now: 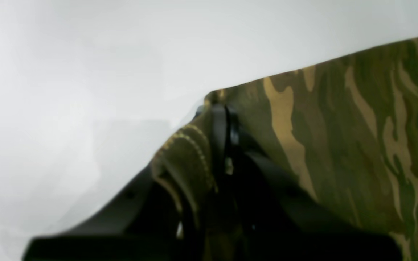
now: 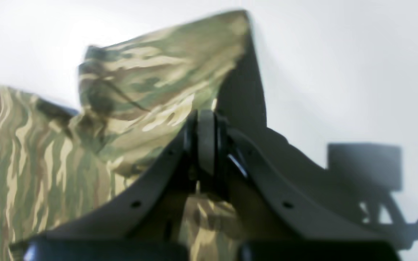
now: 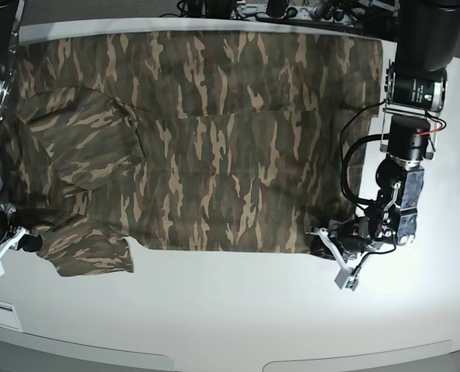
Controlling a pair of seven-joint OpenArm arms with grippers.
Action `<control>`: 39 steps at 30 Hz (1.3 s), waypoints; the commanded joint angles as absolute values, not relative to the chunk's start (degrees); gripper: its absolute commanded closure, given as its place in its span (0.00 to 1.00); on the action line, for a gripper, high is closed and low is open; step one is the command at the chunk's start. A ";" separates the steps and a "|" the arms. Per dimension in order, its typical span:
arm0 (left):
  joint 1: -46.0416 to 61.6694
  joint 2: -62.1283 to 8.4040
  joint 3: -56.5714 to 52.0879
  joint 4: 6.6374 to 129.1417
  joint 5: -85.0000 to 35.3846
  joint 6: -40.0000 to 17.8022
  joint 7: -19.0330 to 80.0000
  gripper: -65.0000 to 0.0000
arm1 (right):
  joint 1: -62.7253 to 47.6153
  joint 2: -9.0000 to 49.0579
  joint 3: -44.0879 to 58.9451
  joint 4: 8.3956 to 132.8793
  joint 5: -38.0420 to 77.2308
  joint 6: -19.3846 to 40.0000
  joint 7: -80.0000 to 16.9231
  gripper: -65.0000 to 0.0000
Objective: Fold the T-shirt properly
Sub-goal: 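Grasp the hem corner with the left gripper and the sleeve edge with the right, then lift and fold the grasped shirt side over toward the collar with both grippers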
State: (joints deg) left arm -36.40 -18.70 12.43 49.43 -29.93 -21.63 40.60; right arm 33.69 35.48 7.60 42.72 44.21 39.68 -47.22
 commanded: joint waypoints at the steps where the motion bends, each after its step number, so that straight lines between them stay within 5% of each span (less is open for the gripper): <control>1: -38.59 -19.35 12.21 50.13 -30.20 -21.45 40.12 1.00 | 35.55 37.32 7.86 43.79 45.76 40.00 -46.30 1.00; 8: -38.19 -19.73 12.21 50.13 -32.84 -26.04 43.18 1.00 | 35.53 40.29 7.86 46.59 54.48 40.00 -54.08 1.00; 15: -38.11 -20.38 12.21 50.13 -47.62 -34.89 60.14 1.00 | 30.72 43.62 7.88 49.98 60.07 40.00 -60.71 1.00; 23: -37.93 -26.74 12.21 50.15 -55.61 -35.24 62.85 1.00 | 21.56 48.80 7.88 55.31 63.31 40.00 -60.71 1.00; 27: -37.93 -27.51 12.21 50.15 -67.40 -36.51 72.60 1.00 | 20.12 48.93 7.88 56.16 63.24 40.00 -60.82 1.00; 30: -37.78 -27.81 12.21 50.15 -74.59 -37.91 79.79 1.00 | 20.14 48.95 7.88 56.97 65.01 40.00 -65.08 1.00; 39: -37.58 -29.93 12.25 50.15 -85.00 -39.03 80.00 1.00 | 19.79 49.76 7.88 57.28 74.96 40.00 -77.89 1.00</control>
State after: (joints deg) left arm -35.86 -28.73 12.69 49.43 -83.61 -38.24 79.57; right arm 18.48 47.92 7.33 56.47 73.93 39.90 -78.19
